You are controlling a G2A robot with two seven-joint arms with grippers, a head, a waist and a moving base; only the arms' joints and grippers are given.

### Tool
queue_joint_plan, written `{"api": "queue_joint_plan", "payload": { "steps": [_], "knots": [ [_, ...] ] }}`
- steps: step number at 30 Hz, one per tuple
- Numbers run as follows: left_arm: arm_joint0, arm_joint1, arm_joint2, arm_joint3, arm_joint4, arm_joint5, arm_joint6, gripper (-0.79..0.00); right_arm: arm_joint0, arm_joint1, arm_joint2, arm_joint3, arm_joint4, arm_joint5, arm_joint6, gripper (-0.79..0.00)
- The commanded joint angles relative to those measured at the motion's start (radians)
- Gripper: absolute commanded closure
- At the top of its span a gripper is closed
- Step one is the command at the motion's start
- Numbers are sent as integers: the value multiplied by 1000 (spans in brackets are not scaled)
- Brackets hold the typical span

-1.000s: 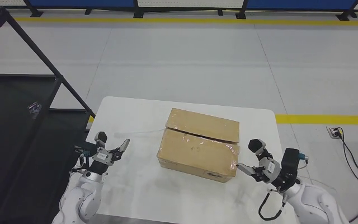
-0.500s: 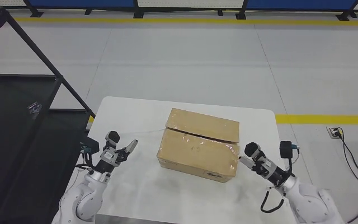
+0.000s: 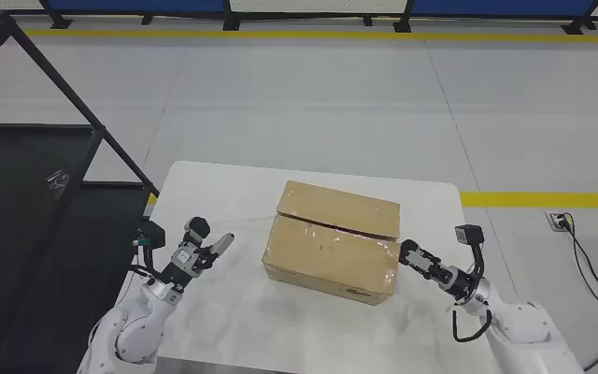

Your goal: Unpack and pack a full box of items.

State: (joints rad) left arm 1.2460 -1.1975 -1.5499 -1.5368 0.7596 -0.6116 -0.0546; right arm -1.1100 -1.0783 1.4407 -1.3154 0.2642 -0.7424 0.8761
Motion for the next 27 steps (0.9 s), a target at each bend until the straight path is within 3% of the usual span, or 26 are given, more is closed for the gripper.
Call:
{"api": "queue_joint_plan", "payload": {
  "steps": [1,5,13,20,27],
  "knots": [
    [1,1,0,-2,2,3,-1,-785,1,0,-10,-4,40,-31,28,-785],
    [8,3,1,-8,34,8,7,-785,-3,6,-12,-12,143,-84,114,-785],
    [13,4,11,-20,14,4,13,-785,-70,50,-39,-193,236,-22,180,-785],
    [16,13,17,-37,-9,-77,-54,-785,-158,129,-84,-349,109,-59,143,-785],
    [17,27,30,-43,9,-182,-169,-785,-189,211,-169,-347,-88,-171,31,-785]
  ]
}}
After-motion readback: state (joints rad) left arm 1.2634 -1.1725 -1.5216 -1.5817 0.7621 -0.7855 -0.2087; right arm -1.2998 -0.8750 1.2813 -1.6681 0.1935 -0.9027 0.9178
